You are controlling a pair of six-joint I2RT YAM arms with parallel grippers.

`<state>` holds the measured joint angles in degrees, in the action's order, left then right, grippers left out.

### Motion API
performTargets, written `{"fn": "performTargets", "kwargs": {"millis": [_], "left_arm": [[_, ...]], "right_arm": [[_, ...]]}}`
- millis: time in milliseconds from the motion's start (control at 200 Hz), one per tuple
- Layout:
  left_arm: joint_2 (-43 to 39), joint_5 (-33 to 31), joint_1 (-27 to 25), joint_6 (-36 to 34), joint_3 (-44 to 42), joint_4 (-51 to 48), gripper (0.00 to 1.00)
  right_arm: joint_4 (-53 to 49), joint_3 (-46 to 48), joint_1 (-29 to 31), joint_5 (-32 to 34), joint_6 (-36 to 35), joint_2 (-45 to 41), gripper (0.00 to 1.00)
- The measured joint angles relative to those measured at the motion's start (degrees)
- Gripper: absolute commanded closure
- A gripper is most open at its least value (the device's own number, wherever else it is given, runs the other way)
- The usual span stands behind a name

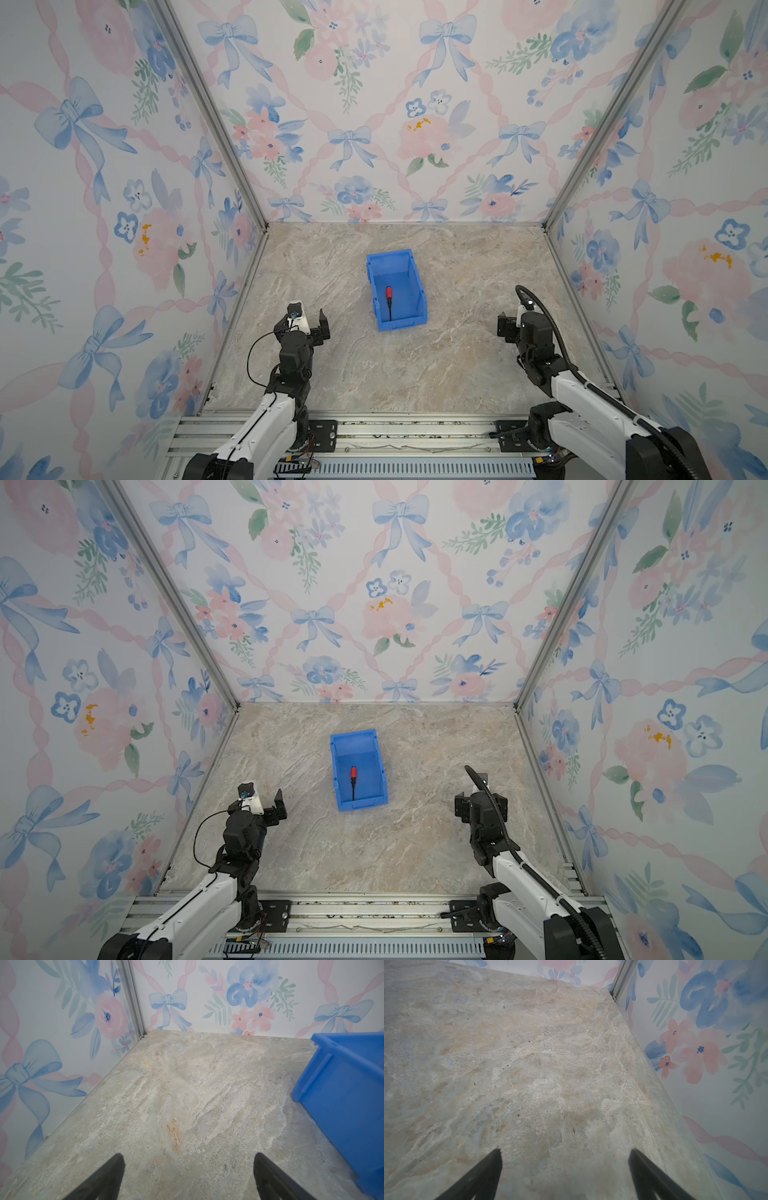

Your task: Put the screwdriver in the bin

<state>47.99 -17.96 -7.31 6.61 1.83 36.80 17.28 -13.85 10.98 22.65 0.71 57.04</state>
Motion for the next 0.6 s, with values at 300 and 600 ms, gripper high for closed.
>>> {"fn": "performTargets", "kwargs": {"millis": [300, 600], "left_arm": [[18.6, 5.5, 3.8, -1.9, 2.3, 15.4, 0.03], [33.5, 10.2, 4.2, -3.9, 10.4, 24.4, 0.02]], "right_arm": [[10.6, -5.8, -4.7, -6.6, -0.3, 14.2, 0.03], [19.6, -11.8, -7.6, -11.5, -0.1, 26.8, 0.03]]}}
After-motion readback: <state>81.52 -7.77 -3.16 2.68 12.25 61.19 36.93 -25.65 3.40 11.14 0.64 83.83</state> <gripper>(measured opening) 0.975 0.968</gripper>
